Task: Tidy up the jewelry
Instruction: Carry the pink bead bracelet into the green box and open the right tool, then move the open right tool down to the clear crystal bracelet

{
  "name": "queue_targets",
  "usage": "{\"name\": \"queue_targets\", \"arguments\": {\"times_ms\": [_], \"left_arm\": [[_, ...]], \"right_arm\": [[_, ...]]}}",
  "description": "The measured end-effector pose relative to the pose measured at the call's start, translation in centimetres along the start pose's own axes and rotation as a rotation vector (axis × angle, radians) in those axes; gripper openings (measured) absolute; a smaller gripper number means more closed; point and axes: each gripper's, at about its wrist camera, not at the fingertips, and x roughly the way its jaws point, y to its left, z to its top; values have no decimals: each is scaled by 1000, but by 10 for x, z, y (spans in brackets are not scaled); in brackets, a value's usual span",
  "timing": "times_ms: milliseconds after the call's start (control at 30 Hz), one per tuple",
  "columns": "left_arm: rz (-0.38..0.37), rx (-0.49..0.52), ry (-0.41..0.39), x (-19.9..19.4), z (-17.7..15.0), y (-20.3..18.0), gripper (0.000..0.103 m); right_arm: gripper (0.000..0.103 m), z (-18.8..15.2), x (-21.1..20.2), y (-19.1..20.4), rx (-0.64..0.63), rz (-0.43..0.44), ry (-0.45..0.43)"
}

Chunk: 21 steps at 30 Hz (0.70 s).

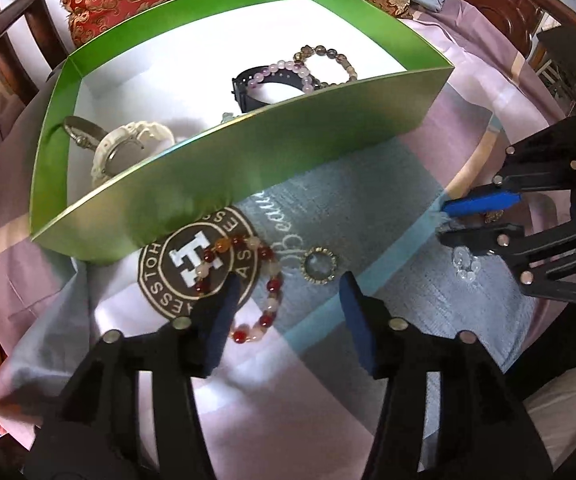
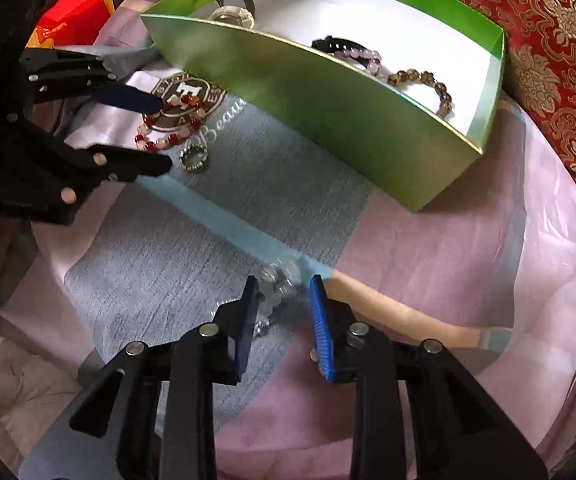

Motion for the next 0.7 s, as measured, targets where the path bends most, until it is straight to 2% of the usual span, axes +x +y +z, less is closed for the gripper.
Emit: {"name": "queue_targets", "arguments": {"times_ms": [67,133,233,300,500,567,600,700], "left_arm": [[2,6,1,1,0,-2,47],[2,7,4,2,0,-3,47],[0,13,3,2,-1,-5,47],[-4,18,-2,1,0,-7,47],[-21,32,-17,-3,1,-13,47],[-68,36,-24,-5,0,-15,40],[-91,42,-26,-6,0,-16,33],[-118,55,-23,-4,3,-22,31]], "right_arm": [[16,-1,1,3,-12,-4,-25],[15,1,1,3,-6,1,-48],[15,4,-1,-8,56,-26,-91],[11,3,-5,-19,108,-17,-115],[13,11,-11,-40,164,8,-172],[13,8,-15,-48,181,-8,-171],[14,6,-20,-54,188,-14,-171],[36,5,-23,-68,213,-29,-154]]}}
